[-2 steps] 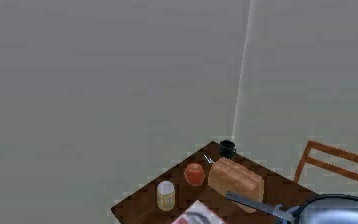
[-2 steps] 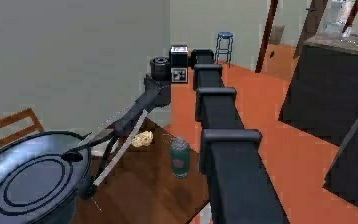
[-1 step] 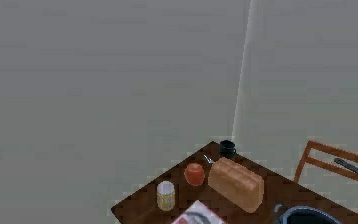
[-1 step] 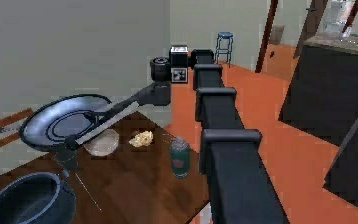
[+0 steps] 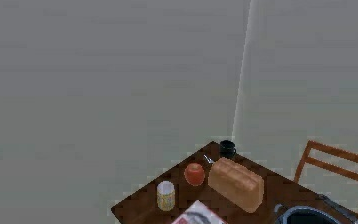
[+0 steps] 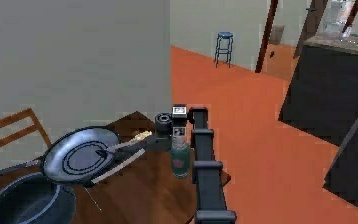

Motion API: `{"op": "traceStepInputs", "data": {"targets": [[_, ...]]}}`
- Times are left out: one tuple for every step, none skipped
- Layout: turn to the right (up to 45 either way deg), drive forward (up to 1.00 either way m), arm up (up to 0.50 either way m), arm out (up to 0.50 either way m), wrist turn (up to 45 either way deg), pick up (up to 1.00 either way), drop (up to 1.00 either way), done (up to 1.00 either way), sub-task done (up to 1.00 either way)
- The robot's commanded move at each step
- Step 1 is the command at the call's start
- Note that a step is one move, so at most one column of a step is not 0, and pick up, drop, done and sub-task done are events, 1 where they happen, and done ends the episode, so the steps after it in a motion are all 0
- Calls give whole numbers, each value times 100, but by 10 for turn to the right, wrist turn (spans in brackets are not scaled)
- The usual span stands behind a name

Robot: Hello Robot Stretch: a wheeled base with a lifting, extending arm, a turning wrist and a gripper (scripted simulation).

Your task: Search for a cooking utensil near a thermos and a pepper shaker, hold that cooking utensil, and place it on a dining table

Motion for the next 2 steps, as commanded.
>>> {"op": "traceStepInputs", "data": {"targets": [[0,0,-32,0,0,0,0,0,0],[0,0,0,0,0,0,100,0,0]]}}
